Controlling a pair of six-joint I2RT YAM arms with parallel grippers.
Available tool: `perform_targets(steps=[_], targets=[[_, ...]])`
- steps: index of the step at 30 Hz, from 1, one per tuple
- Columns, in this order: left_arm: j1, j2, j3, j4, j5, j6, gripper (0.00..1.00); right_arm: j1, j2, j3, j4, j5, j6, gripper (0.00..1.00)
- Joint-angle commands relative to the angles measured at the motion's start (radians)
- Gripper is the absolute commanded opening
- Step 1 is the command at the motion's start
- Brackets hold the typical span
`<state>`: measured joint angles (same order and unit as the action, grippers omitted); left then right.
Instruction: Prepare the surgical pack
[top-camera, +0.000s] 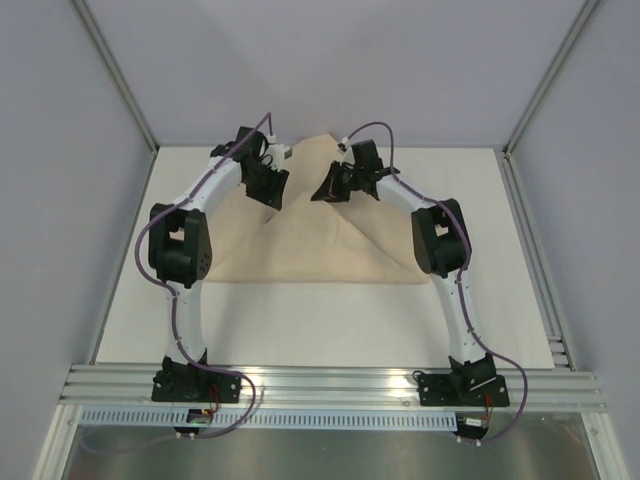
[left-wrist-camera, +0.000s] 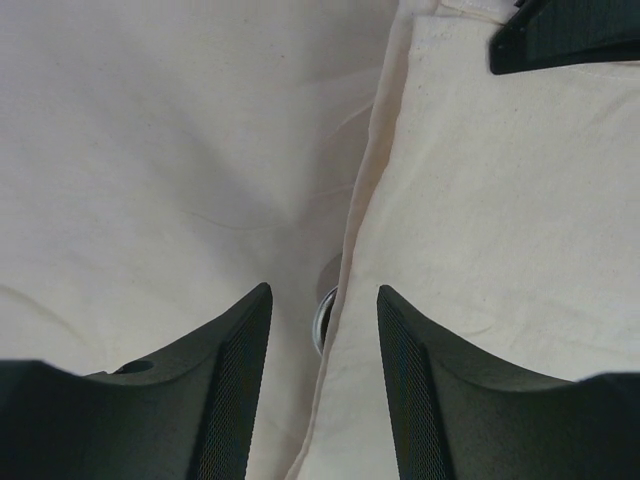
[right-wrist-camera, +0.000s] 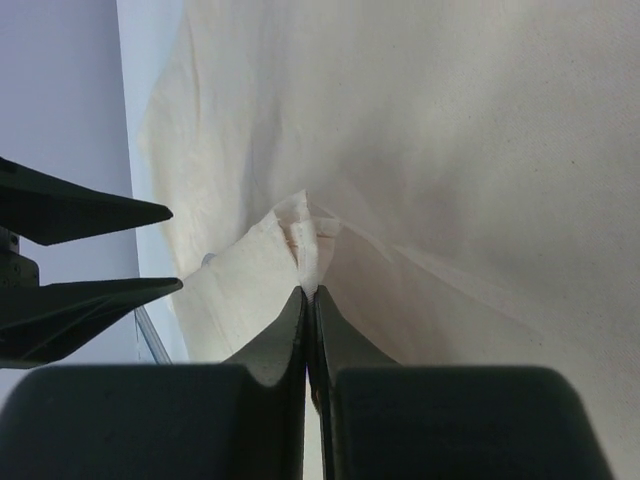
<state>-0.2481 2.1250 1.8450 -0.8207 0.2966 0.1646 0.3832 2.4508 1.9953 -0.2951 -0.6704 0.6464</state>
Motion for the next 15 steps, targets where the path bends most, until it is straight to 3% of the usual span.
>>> perform_targets(steps=[1,10,15], targets=[[-0.005,-0.011,0.089,0.000,0.004,0.013,0.56,-0.013,0.014,0.034,0.092,0.037,0.078,0.00],[-0.005,-0.034,0.145,-0.012,0.012,-0.002,0.56,-0.027,0.039,0.056,0.128,0.261,0.151,0.01],[-0.023,0.030,0.155,0.000,-0.004,-0.013,0.52,-0.024,0.118,0.088,0.137,0.253,0.167,0.00]])
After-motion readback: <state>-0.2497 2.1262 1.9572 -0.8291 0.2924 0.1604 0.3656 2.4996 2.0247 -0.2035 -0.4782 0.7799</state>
